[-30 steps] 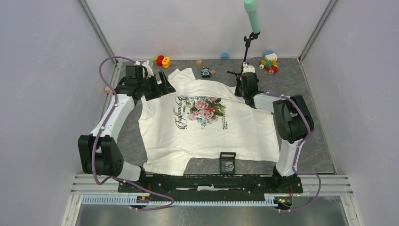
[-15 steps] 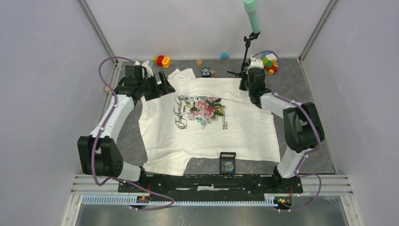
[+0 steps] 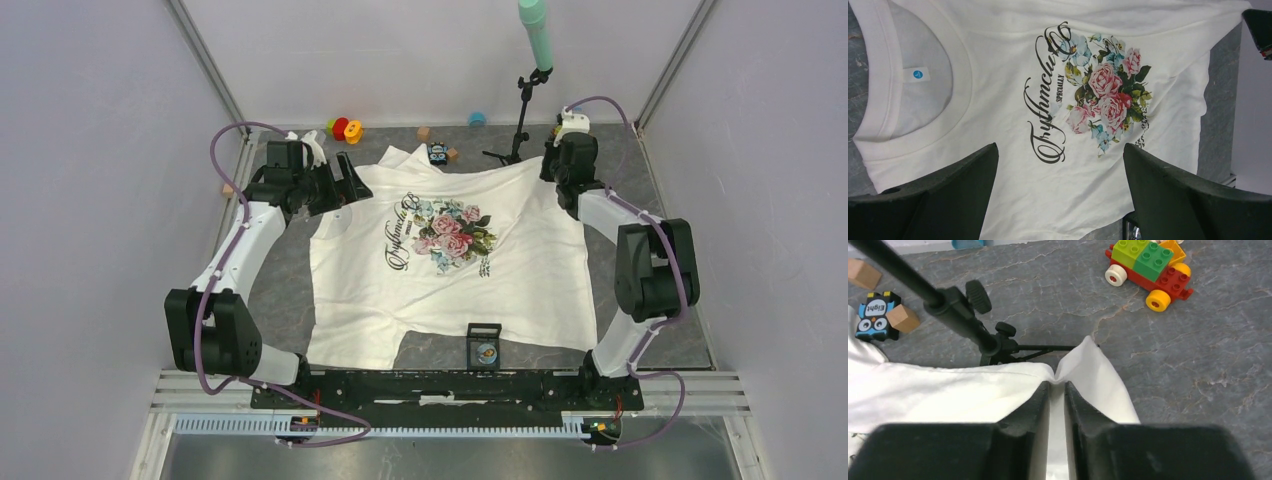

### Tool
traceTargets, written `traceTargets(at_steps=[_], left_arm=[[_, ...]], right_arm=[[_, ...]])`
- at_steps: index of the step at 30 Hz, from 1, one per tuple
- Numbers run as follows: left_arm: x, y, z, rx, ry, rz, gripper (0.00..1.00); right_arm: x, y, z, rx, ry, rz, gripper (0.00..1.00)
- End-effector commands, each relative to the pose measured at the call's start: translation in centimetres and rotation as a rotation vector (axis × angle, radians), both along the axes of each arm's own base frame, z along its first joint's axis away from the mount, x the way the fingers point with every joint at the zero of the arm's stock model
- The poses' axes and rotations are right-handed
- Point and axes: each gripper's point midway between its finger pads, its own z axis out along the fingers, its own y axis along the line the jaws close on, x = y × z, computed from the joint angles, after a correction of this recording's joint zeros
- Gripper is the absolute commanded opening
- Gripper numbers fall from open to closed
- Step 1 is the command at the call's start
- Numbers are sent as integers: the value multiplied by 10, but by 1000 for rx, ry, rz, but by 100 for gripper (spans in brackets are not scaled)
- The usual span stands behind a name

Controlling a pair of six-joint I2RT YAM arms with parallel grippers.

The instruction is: Pin the brooch onto the clothing

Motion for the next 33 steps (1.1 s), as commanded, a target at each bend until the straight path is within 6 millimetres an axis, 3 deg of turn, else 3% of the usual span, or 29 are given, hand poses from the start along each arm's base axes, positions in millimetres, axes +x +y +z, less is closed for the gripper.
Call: traceTargets(at_steps=[1,2,4,7,11,17,22,26,33], left_arm=[[0,6,8,33,-48,-5,100],[0,6,8,30,-50,-5,100],[0,5,10,18,-65,-1,100],[-4,7,16,21,-109,18,100],[-21,15,7,90,-109,22,100],[-55,23,-23,145,-56,4,100],[-52,24,-14,158,-84,1,100],[-53,40,-23,247,-60,34,100],[-51,34,-16,215,-77,21,100]], right_arm=[[17,2,19,-93,-11,89,37],[14,2,21,-91,-9,90,50],[3,3,30,-73,-22,89,67],[-18,9,43,-30,-21,121,78],[-63,42,55,93,9,273,79],[-156,85,51,86,101,438,81],[-243,114,45,141,131,551,81],[-299,131,32,256,177,611,79],[-350,142,-6,267,301,649,79]])
